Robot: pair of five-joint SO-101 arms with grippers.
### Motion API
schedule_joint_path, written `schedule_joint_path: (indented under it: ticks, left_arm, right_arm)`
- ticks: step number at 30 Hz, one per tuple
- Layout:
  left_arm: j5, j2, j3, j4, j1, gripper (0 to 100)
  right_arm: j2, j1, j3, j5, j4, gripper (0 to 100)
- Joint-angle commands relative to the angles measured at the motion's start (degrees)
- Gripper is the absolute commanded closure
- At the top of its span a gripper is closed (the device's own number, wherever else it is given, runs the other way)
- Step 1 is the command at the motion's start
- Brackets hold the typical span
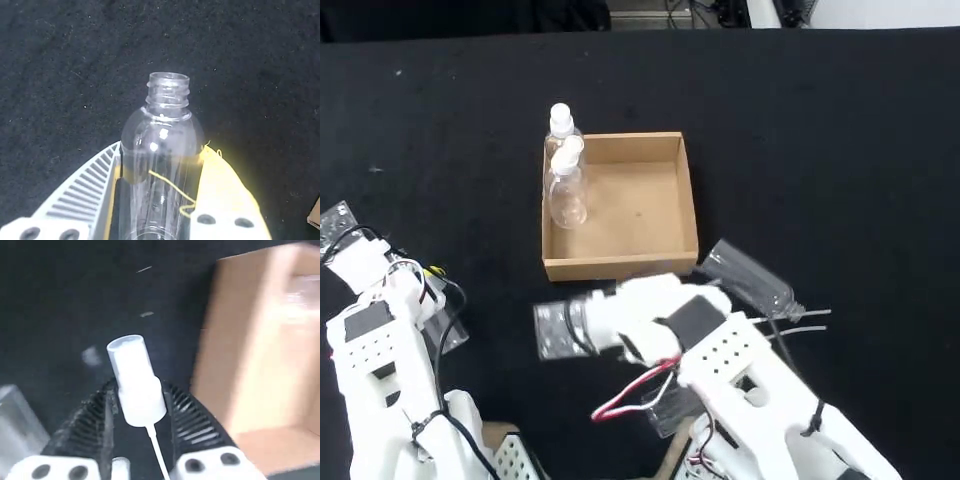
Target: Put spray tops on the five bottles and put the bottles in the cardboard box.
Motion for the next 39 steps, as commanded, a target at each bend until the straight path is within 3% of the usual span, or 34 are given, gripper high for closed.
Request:
schedule_joint_path:
  ticks: [1, 6, 12, 15, 22, 32, 39]
  left_arm:
    - [0.4, -1.2, -2.3, -1.2, -0.7, 97]
    - [0.4, -1.2, -2.3, -1.2, -0.7, 97]
    - [0.4, -1.2, -2.0, -1.2, 2.4, 97]
    - [0.4, -1.2, -2.1, -1.2, 3.3, 97]
    - [0.4, -1.3, -5.6, -1.3, 8.9, 97]
    - [0.0, -2.7, -10.3, -1.1, 16.7, 97]
    - [0.0, -17.4, -6.6, -1.3, 23.5, 97]
  right_arm:
    - [-0.3, 0.0, -11.9, -5.9, 4.6, 98.6]
    - [-0.3, 0.0, -28.8, -18.3, 12.0, 98.6]
    - [-0.2, 0.0, -43.3, -43.3, 13.7, 98.4]
    - [-0.2, 0.3, -45.4, -52.0, 11.3, 98.6]
    - [-0.7, 0.3, -46.0, -64.6, -2.2, 98.7]
    - [-2.6, 0.3, -46.1, -67.3, -9.6, 98.7]
    - [-8.1, 0.4, -46.0, -67.2, -16.5, 98.7]
